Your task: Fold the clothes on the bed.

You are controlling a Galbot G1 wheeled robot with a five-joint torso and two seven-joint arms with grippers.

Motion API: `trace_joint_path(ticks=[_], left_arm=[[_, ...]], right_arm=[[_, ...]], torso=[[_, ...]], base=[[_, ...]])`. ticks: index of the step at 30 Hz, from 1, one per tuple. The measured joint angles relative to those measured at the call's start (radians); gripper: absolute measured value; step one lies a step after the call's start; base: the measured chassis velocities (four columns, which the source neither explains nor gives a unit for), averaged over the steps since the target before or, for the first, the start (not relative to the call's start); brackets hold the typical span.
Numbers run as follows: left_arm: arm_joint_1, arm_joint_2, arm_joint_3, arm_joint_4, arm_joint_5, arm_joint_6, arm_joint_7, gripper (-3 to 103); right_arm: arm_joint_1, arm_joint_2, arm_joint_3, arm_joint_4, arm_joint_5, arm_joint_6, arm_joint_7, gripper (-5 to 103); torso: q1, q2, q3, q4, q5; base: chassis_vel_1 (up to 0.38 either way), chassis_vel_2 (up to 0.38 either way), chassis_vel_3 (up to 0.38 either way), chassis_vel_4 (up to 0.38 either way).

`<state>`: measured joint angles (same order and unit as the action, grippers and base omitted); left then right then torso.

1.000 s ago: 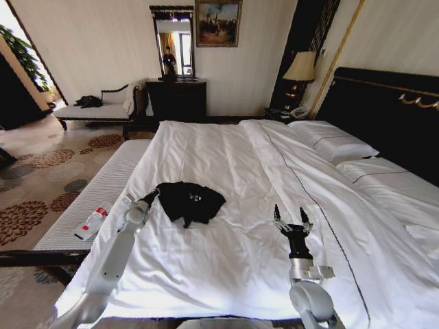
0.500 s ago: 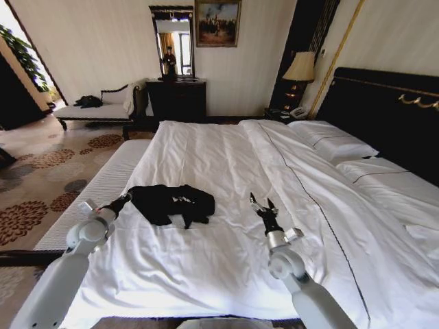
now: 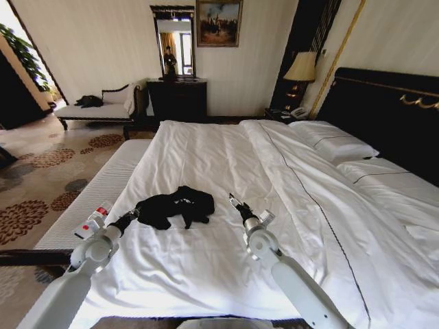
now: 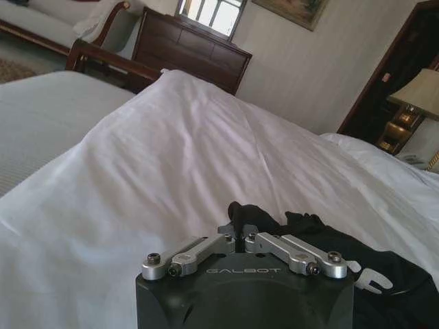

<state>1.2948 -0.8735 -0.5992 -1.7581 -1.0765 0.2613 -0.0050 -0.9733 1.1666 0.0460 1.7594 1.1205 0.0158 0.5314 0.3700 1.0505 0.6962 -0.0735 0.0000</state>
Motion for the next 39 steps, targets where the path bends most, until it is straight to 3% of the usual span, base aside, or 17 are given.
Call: trace_joint_path(ticks=[6,10,11,16,23,30,39], left_arm=[[0.025,-0.022,-0.004,-0.025,0.086,-0.023,0.018,1],[0.047,-0.043,-0.013,-0.032,0.137,-0.053,0.041,1],[0.051,-0.050,-0.018,-0.021,0.159,-0.064,0.051,1],[0.058,-0.072,-0.033,-0.010,0.167,-0.067,0.051,1],[0.094,-0.086,-0.058,-0.018,0.189,-0.073,0.051,1],[0.111,-0.096,-0.077,-0.046,0.192,-0.074,0.049,1],[0.111,-0.096,-0.074,-0.059,0.197,-0.074,0.042,1]], right_arm=[[0.109,0.043,-0.013,-0.094,0.070,-0.001,-0.027,100],[0.206,0.054,-0.031,-0.184,0.120,-0.061,0.000,100],[0.252,0.052,-0.048,-0.223,0.174,-0.099,0.014,100],[0.336,0.049,-0.106,-0.304,0.253,-0.164,-0.014,100],[0.439,0.127,-0.190,-0.417,0.314,-0.271,-0.004,100],[0.486,0.176,-0.234,-0.530,0.295,-0.310,-0.002,100],[0.510,0.219,-0.226,-0.672,0.204,-0.263,-0.120,102]], torso=[[0.000,0.000,0.000,0.0003,-0.0001],[0.000,0.000,0.000,0.0005,0.0000],[0.000,0.000,0.000,0.0005,0.0001],[0.000,0.000,0.000,-0.0001,-0.0001],[0.000,0.000,0.000,0.0007,-0.0001],[0.000,0.000,0.000,0.0002,0.0000],[0.000,0.000,0.000,0.0003,-0.0001]], base=[[0.000,0.000,0.000,0.000],[0.000,0.000,0.000,0.000],[0.000,0.000,0.000,0.000],[0.000,0.000,0.000,0.000],[0.000,0.000,0.000,0.000],[0.000,0.000,0.000,0.000],[0.000,0.000,0.000,0.000]])
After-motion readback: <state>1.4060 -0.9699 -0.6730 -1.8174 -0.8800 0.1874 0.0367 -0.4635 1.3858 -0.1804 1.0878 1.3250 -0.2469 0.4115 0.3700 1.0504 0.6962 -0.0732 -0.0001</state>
